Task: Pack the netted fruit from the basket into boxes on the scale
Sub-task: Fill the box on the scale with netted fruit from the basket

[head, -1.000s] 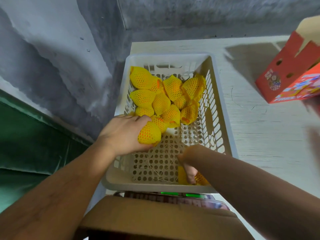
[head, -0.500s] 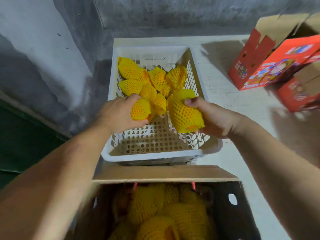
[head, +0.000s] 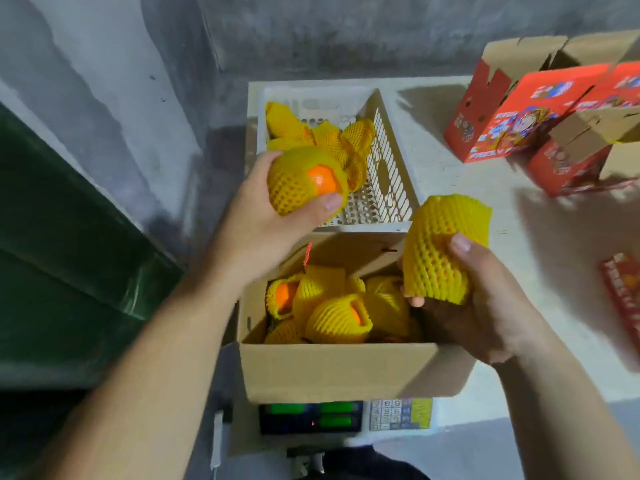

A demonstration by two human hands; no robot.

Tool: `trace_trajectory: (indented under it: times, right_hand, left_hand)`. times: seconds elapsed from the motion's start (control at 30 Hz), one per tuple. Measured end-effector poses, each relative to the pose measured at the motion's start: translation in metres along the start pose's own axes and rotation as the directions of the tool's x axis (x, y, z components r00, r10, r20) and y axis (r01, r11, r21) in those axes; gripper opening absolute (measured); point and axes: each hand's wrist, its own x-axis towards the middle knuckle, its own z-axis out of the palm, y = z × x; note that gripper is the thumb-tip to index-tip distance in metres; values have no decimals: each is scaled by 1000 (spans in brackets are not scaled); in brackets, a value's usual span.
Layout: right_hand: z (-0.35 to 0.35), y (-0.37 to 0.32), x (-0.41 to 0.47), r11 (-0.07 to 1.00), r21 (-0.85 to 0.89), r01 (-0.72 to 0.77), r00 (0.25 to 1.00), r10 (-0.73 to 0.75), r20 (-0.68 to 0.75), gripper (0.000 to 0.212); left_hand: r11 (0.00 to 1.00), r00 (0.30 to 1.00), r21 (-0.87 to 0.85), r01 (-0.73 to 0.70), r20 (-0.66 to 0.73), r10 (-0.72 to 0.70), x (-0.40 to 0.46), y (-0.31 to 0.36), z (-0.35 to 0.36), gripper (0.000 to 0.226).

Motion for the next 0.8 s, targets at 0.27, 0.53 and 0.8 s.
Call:
trace_trajectory:
  times: [0.27,0.53,0.8]
  right_hand:
    - [30,12,-40,991,-43,128,929,-135,-346,42]
    - [84,49,-61,982,58,182,983,-183,11,76]
    - [110,67,-80,960,-220,171,983,-150,108,68]
  left_hand:
    - [983,985,99,156,57,-162,-78,4,15,90]
    - [996,954,-66,56,296,-34,-146,15,-2,65]
    - [979,999,-202,-36,-13,33,-170,3,-13,29]
